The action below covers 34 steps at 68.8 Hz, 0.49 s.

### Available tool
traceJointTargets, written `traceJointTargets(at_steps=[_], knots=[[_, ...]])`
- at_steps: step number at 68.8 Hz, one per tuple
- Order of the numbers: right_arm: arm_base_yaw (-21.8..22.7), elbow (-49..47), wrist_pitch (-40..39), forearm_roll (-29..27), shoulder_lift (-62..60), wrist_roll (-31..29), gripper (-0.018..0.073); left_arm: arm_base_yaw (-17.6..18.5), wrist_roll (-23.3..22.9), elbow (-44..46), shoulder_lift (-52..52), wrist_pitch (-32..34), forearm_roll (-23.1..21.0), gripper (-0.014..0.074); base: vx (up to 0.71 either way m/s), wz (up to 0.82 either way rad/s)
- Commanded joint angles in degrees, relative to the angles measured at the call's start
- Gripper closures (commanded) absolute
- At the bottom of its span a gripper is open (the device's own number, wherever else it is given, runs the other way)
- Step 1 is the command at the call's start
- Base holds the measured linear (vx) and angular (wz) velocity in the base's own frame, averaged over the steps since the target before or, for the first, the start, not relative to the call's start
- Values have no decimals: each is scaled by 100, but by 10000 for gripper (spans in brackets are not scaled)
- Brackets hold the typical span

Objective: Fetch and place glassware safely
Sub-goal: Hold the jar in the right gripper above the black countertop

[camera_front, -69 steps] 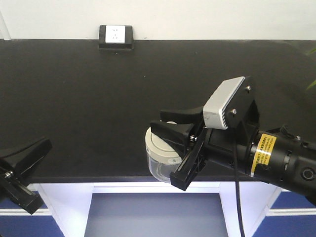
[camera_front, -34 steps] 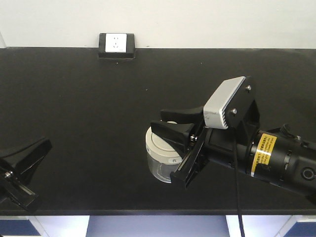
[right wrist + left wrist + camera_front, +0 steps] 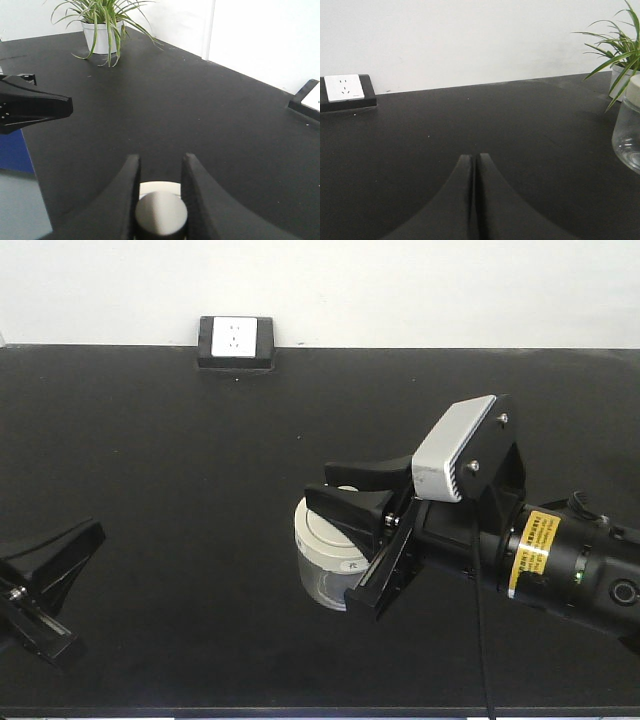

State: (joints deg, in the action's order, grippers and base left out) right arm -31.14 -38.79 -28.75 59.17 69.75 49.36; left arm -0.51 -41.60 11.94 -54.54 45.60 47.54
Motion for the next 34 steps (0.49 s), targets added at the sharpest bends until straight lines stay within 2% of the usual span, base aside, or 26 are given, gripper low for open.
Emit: traceJointTargets(at_steps=[1, 34], knots=[[6, -183, -369, -188, -168, -22, 563, 30, -48, 125, 52, 343, -215, 594, 6, 0], [6, -183, -369, -188, -168, -22, 563, 30, -48, 125, 52, 343, -215, 594, 4, 0]])
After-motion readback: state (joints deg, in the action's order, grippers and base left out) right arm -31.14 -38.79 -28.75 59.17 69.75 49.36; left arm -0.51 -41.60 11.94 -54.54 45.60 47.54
